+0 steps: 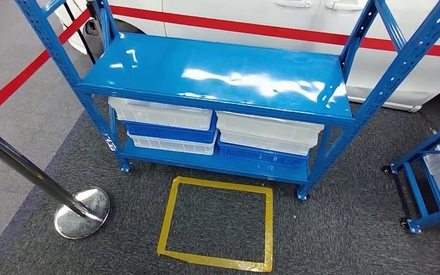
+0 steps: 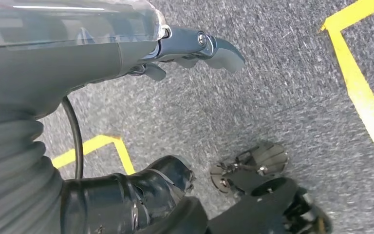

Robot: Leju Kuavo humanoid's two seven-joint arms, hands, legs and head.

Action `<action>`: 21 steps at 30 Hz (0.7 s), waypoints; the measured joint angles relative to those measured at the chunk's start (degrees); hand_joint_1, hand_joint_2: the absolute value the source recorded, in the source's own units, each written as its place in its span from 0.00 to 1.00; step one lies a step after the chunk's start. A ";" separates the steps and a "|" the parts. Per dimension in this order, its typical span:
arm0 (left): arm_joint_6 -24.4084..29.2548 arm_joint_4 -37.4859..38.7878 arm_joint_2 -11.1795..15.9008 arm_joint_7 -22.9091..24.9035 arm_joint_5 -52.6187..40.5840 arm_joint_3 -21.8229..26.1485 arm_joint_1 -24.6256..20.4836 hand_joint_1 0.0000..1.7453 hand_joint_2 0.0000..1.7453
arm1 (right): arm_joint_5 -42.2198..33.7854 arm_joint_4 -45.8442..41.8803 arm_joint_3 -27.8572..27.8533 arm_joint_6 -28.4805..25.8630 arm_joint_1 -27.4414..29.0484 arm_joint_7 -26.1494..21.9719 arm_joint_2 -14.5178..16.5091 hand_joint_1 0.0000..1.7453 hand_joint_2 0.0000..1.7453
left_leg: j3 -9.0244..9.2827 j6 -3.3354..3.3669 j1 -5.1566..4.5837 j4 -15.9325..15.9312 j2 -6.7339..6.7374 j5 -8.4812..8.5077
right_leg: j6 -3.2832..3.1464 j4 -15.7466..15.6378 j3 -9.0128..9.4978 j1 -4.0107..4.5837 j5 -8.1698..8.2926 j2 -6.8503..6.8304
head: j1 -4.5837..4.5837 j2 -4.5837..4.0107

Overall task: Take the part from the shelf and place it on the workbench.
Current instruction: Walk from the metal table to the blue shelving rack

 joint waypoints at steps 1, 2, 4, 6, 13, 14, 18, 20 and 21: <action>0.04 0.00 0.00 0.03 0.00 0.02 0.02 0.00 1.00 | -0.08 0.00 -0.08 0.05 0.05 0.02 0.00 0.00 1.00 | -0.09 0.11 -0.04 0.04 0.04 0.00 | 0.17 3.91 -1.86 -0.07 -1.82 0.00 | 0.00 0.00; 0.10 0.00 -0.01 0.10 0.00 0.04 0.06 0.00 1.00 | -0.17 0.00 -0.17 0.15 0.11 0.02 0.00 0.00 1.00 | -0.14 0.13 -0.07 0.09 0.06 -0.01 | 0.32 6.87 -3.27 -0.16 -2.76 0.00 | 0.01 0.00; 0.26 0.00 -0.02 0.31 -0.01 0.10 0.13 0.00 1.00 | -0.34 0.00 -0.29 0.53 0.23 0.05 0.00 0.00 1.00 | -0.11 0.10 -0.09 0.21 0.03 -0.08 | 0.44 6.79 -3.22 -0.30 -1.26 -0.05 | 0.01 0.00; 0.40 0.00 -0.05 0.46 -0.02 0.14 0.13 0.00 1.00 | -0.53 0.00 -0.34 0.96 0.21 0.09 0.00 0.00 1.00 | 0.04 -0.12 -0.08 0.39 -0.03 -0.27 | 0.19 -0.62 0.35 -0.38 2.64 -0.17 | 0.02 0.00; 0.61 0.00 -0.05 0.53 -0.19 0.21 0.00 0.00 1.00 | -0.84 0.00 -0.69 1.83 0.13 0.13 0.01 0.00 1.00 | -0.54 -2.24 -0.29 2.09 -0.08 -1.74 | -1.95 -8.27 3.64 -0.19 5.17 -0.22 | -0.04 0.00; 0.64 0.00 -0.05 0.51 -0.25 0.22 -0.01 0.00 1.00 | -0.63 0.00 -0.72 1.65 0.10 0.15 0.01 0.00 1.00 | -1.53 -2.53 -0.19 4.32 -0.12 -3.18 | -2.32 -8.49 3.70 -0.32 5.31 -0.25 | -0.07 0.00; 0.75 0.00 -0.05 0.32 -0.44 0.26 0.18 0.00 1.00 | 0.01 0.00 -0.75 0.57 0.12 -0.27 0.07 0.00 1.00 | -7.34 -3.29 0.05 16.69 -0.16 -8.34 | -2.79 -8.39 3.54 -0.20 5.31 -0.26 | -0.09 0.00; 0.76 0.00 -0.03 0.28 -0.44 0.26 0.22 0.00 1.00 | -0.71 0.00 -0.89 0.81 0.12 -0.44 0.07 0.00 1.00 | -5.86 -3.23 0.09 13.58 -0.15 -5.58 | -2.66 -8.19 3.56 -0.21 5.22 -0.16 | -0.10 0.00; 0.77 0.00 0.01 0.28 -0.44 0.26 0.20 0.00 1.00 | -1.15 0.00 -1.02 1.04 0.10 -0.48 0.08 0.00 1.00 | -3.91 -3.05 0.10 9.59 -0.16 -3.53 | -2.52 -8.06 3.58 -0.21 5.12 -0.10 | -0.10 0.00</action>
